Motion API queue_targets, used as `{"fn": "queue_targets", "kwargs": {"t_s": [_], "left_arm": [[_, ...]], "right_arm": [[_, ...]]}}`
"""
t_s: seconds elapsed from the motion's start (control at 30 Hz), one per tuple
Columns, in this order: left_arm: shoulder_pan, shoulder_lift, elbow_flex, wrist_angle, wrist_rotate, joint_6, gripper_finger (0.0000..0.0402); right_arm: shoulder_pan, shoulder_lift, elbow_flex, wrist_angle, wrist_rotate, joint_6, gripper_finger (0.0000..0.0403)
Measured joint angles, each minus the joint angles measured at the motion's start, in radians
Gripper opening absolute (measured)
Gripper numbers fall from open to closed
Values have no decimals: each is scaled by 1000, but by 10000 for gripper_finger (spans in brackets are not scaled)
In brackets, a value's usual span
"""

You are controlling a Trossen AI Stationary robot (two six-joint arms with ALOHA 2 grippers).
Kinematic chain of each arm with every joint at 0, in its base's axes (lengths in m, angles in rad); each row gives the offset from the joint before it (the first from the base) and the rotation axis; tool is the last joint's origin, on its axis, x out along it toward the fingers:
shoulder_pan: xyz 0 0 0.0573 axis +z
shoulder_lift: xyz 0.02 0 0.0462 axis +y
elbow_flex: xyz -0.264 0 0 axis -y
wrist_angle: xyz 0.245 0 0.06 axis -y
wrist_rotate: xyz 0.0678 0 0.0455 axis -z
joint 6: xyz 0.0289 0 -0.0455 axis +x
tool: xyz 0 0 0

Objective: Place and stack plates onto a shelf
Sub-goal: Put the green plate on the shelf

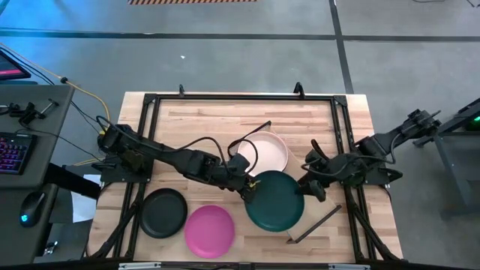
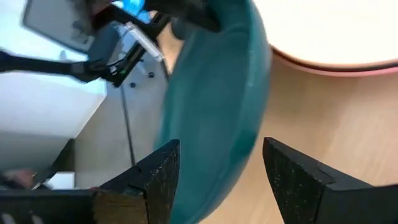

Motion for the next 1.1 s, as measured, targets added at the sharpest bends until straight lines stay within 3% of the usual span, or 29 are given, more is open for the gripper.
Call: {"fn": "queue_targets", "kwargs": {"t_s": [0.23, 0.37, 0.57, 0.67, 0.73, 0.9, 0.97, 1.1], "left_arm": [[5, 0, 0, 49, -1, 25, 0], [12, 0, 0, 50, -1, 32, 0], [26, 0, 0, 51, 10, 109, 14], [37, -17, 0, 53, 66, 172, 31], [53, -36, 4, 66, 96, 204, 43], [88, -125, 2, 47, 92, 303, 67], [100, -184, -5, -5, 80, 354, 72], [111, -295, -2, -62, 12, 430, 75]], "right_arm": [[0, 40, 0, -1, 3, 5, 210], [0, 43, 0, -1, 2, 1, 191], [0, 41, 0, -12, 3, 0, 92], [-3, 33, -3, -32, 21, -10, 31], [-10, 13, -3, -64, 22, -11, 12], [-22, -74, -2, -142, 23, -28, 14], [-20, -122, 0, -176, -37, -65, 6], [-13, -198, 1, -324, -42, -48, 5]]}}
